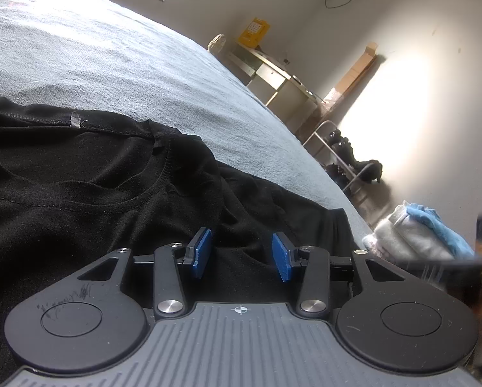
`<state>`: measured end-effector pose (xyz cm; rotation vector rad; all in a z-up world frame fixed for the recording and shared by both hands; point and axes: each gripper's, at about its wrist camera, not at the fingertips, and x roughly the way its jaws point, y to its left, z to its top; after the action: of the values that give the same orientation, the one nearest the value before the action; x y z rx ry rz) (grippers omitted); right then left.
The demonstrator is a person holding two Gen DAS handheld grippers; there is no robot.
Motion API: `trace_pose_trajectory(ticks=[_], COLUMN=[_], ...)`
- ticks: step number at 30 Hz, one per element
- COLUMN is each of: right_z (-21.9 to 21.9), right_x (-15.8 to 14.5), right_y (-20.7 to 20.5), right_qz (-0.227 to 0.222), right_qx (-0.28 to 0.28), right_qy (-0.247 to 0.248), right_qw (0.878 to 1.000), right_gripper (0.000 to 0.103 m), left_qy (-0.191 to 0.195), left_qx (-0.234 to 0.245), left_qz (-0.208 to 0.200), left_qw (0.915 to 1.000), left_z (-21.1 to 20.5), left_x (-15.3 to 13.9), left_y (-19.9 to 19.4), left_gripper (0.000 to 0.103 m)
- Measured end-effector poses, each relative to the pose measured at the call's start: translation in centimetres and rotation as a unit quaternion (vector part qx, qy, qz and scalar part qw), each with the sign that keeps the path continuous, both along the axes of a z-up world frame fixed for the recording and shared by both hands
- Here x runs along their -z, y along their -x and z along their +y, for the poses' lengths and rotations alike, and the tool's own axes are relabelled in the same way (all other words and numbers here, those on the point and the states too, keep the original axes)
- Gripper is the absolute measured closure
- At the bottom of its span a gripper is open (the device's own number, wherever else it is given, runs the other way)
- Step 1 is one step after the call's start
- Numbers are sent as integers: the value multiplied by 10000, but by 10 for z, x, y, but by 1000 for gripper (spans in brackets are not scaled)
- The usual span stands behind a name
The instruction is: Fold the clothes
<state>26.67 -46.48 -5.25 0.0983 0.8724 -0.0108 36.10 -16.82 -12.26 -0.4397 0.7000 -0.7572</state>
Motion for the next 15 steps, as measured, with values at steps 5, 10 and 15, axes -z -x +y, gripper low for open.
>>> trace_pose_trajectory(ticks=[5, 10, 15], right_z=[-19, 46, 91], right_x=[-2, -31, -10], right_y=[23, 0, -83], right_qz=[-5, -622, -254], right_qx=[635, -571, -1313], right_qy=[494, 418, -324], right_qw=[9968, 9956, 9905], right_gripper=[83, 84, 84], left_qy=[179, 383, 449], left_qx=[17, -106, -631], left_qz=[17, 38, 54], left_qw=[9998, 9992, 9970], left_z=[5, 13, 28], left_x=[1, -1, -2], left_y=[0, -1, 1], left_gripper=[60, 60, 60])
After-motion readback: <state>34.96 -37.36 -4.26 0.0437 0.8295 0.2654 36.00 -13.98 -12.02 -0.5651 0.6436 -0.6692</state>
